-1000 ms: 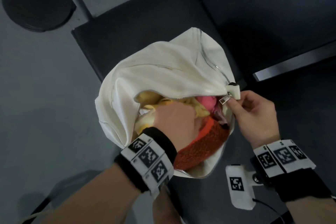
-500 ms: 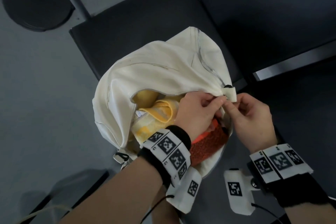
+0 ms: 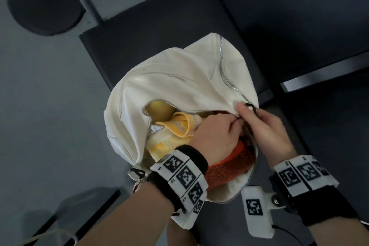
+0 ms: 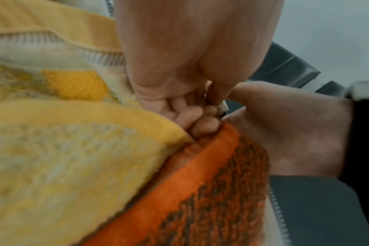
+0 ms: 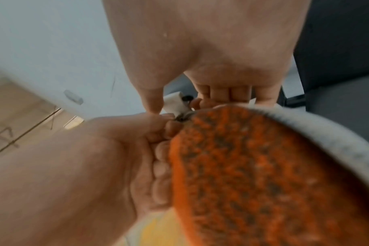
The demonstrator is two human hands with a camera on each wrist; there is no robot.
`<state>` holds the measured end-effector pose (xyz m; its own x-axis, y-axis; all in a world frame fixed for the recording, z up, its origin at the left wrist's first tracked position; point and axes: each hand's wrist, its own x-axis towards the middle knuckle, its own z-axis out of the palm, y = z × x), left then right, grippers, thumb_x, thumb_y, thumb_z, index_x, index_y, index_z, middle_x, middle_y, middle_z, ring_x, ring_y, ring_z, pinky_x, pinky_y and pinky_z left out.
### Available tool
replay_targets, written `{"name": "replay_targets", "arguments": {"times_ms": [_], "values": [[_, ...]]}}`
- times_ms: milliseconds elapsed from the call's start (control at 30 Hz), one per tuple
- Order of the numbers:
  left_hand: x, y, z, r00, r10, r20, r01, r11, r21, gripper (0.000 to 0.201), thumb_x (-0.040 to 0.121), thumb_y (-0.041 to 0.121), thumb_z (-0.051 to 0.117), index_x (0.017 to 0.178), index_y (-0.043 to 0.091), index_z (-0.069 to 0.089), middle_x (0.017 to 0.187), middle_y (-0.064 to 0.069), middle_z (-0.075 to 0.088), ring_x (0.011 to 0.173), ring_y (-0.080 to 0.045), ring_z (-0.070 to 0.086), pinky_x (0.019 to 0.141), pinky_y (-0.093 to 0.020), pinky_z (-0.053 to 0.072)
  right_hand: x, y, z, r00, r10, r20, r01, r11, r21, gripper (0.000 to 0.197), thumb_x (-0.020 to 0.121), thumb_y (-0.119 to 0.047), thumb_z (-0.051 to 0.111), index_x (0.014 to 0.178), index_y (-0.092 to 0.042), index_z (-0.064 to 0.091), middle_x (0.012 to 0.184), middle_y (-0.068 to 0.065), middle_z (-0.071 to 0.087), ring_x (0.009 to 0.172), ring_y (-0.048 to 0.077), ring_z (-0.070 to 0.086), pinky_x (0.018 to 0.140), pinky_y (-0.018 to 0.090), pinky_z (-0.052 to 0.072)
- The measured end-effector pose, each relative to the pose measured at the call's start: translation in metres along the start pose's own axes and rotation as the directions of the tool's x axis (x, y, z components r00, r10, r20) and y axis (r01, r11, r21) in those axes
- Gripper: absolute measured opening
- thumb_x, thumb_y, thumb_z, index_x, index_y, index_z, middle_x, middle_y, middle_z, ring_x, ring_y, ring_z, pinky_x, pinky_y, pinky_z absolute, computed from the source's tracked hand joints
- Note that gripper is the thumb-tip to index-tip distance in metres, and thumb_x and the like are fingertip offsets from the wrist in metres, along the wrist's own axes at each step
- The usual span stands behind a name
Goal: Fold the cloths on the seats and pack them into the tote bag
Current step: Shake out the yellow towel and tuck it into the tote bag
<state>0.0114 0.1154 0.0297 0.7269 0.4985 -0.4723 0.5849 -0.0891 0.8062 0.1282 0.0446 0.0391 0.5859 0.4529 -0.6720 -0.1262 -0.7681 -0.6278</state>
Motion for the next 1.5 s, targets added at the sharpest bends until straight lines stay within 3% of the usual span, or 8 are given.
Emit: {"name": "replay_targets", "arguments": {"times_ms": [200,300,433,667,733,1000,1300,1500], "values": [[-0.004,0.005,-0.002,0.998,0.011,-0.060,-0.013,0.999,-0.046,0.031,0.100,0.030,0.050,0.080,0.014,0.067,0.077,-0.001,0.067,0.075,-0.020,0.062,0.075,-0.035,0.045,0.003,-0.004,-0.002,0.934,-0.326,-0.144,0.318,0.945,-0.076,0.039,0.082,-0.052,0.070,0.065,-0.018,0.060,0.061,0.001,0.059,0.064,0.018,0.059,0.072,0.044,0.051],[-0.005,0.010,-0.003,0.995,0.028,-0.093,-0.036,0.996,-0.076,0.032,0.099,0.033,0.048,0.080,0.014,0.066,0.077,-0.001,0.067,0.076,-0.020,0.062,0.074,-0.033,0.044,-0.002,-0.015,-0.010,0.889,-0.448,-0.092,0.446,0.894,-0.036,0.015,0.081,-0.034,0.077,0.081,-0.019,0.074,0.068,-0.004,0.069,0.066,0.009,0.064,0.067,0.025,0.052],[-0.007,0.010,-0.003,0.993,0.050,-0.111,-0.064,0.990,-0.124,0.029,0.098,0.033,0.047,0.081,0.020,0.067,0.076,0.002,0.069,0.077,-0.019,0.065,0.080,-0.041,0.050,-0.006,-0.017,-0.018,0.896,-0.443,-0.026,0.444,0.891,0.093,0.039,0.083,-0.028,0.070,0.076,0.010,0.065,0.056,0.026,0.046,0.047,0.016,0.041,0.045,0.021,0.036],[0.006,0.028,-0.002,0.979,-0.024,-0.204,0.010,0.997,-0.070,0.042,0.100,0.041,0.045,0.064,0.021,0.052,0.068,-0.004,0.063,0.070,-0.027,0.061,0.074,-0.041,0.051,-0.002,-0.022,-0.027,0.821,-0.552,-0.145,0.534,0.833,-0.146,0.030,0.095,-0.038,0.061,0.069,-0.024,0.067,0.054,0.004,0.058,0.049,0.018,0.052,0.053,0.030,0.045],[0.008,0.037,-0.008,0.972,0.019,-0.234,-0.032,0.998,-0.051,0.045,0.102,0.038,0.047,0.060,0.023,0.045,0.063,-0.003,0.058,0.065,-0.025,0.057,0.068,-0.036,0.046,0.001,-0.028,-0.032,0.806,-0.566,-0.174,0.544,0.824,-0.160,0.033,0.095,-0.040,0.060,0.071,-0.019,0.068,0.054,0.006,0.059,0.050,0.022,0.055,0.055,0.035,0.047],[-0.050,0.011,-0.038,0.913,0.214,-0.347,-0.064,0.916,0.396,0.035,0.095,0.035,0.047,0.062,0.025,0.048,0.051,0.006,0.049,0.045,-0.016,0.047,0.047,-0.025,0.033,0.033,-0.057,-0.054,0.833,-0.456,-0.314,0.469,0.883,-0.039,0.040,0.091,-0.044,0.060,0.069,-0.012,0.068,0.049,0.010,0.057,0.042,0.031,0.052,0.051,0.033,0.044],[-0.121,-0.076,-0.034,0.935,-0.051,-0.351,0.055,0.998,0.003,0.028,0.095,0.037,0.052,0.072,0.024,0.060,0.064,0.017,0.053,0.063,0.000,0.051,0.062,-0.006,0.034,0.038,-0.055,-0.047,0.863,-0.275,-0.423,0.334,0.940,0.068,0.037,0.094,-0.041,0.057,0.064,-0.019,0.061,0.040,-0.005,0.053,0.032,0.008,0.048,0.040,0.019,0.040],[-0.123,-0.077,-0.023,0.926,-0.034,-0.376,0.013,0.998,-0.057,0.029,0.098,0.033,0.047,0.073,0.022,0.056,0.079,0.012,0.057,0.076,-0.008,0.056,0.070,-0.012,0.040,-0.002,-0.024,-0.050,0.865,-0.112,-0.490,0.187,0.977,0.106,0.059,0.073,-0.075,0.063,0.074,-0.017,0.054,0.057,-0.006,0.058,0.047,0.003,0.055,0.044,0.023,0.042]]}}
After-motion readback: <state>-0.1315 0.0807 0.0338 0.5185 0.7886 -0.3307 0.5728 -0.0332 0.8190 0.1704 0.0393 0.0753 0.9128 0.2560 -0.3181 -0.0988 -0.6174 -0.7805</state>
